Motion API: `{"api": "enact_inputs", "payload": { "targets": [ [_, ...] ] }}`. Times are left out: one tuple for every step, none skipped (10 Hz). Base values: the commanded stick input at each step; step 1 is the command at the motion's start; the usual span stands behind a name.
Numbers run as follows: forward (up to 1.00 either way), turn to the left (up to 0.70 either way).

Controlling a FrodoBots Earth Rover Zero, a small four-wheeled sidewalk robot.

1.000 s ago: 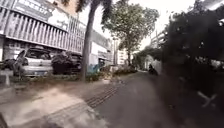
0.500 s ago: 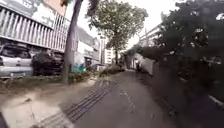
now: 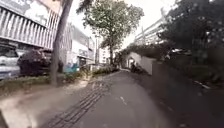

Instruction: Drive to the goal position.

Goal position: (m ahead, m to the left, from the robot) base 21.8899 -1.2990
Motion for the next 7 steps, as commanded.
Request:
{"api": "enact_inputs", "payload": {
  "targets": [
    [0.7, 0.0],
    [0.7, 0.0],
    [0.7, 0.0],
    [0.7, 0.0],
    [0.7, 0.0],
    [0.7, -0.03],
    [0.7, -0.14]
  ]
}}
